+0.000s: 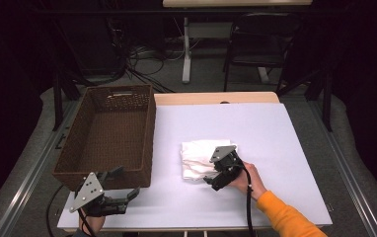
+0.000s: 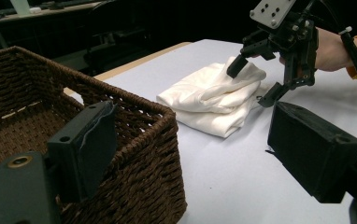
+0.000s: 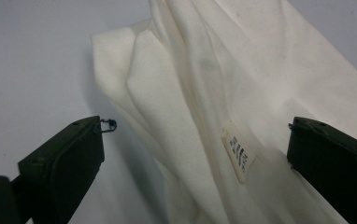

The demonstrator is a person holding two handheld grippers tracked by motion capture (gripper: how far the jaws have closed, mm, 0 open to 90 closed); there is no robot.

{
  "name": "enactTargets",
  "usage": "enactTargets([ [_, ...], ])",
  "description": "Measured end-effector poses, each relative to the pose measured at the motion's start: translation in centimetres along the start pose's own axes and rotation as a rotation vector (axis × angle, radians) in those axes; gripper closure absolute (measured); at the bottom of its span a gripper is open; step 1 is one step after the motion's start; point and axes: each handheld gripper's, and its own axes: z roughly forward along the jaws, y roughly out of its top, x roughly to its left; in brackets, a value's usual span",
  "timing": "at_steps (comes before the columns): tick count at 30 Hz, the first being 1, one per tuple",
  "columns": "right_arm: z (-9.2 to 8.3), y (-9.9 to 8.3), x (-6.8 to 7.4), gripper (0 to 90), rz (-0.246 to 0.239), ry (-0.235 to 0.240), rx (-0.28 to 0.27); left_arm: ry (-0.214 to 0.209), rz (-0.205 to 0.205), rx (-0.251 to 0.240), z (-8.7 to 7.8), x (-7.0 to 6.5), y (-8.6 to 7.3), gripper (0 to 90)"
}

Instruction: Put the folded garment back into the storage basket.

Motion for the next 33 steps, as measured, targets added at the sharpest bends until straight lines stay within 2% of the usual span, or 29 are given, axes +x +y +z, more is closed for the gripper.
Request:
enactTargets([
  [4,0.2,-0.1,0.0,14.4,-0.004,0.001,0.017,-0.001,-0.002,-0.003,0.0,0.0,0.0,15.8],
  [7,0.4,-0.1,0.1,20.1,-0.012,-0.022,0.027,-0.006,-0.002,0.000,0.0,0.0,0.0,15.8],
  [11,0.5,-0.2,0.1,25.3,-0.012,-0.029,0.043,-0.004,-0.002,-0.002,0.0,0.0,0.0,15.8],
  [16,0.9,-0.4,0.3,32.4,-0.070,-0.042,0.084,-0.005,-0.005,-0.014,0.0,0.0,0.0,15.8],
  [22,1.1,-0.4,-0.1,34.6,-0.023,-0.009,0.095,-0.005,-0.005,-0.014,-0.1,0.0,0.0,15.8],
  [33,1.1,-0.1,0.1,38.9,-0.011,-0.012,0.124,-0.012,-0.010,-0.018,0.0,0.0,0.0,15.8],
])
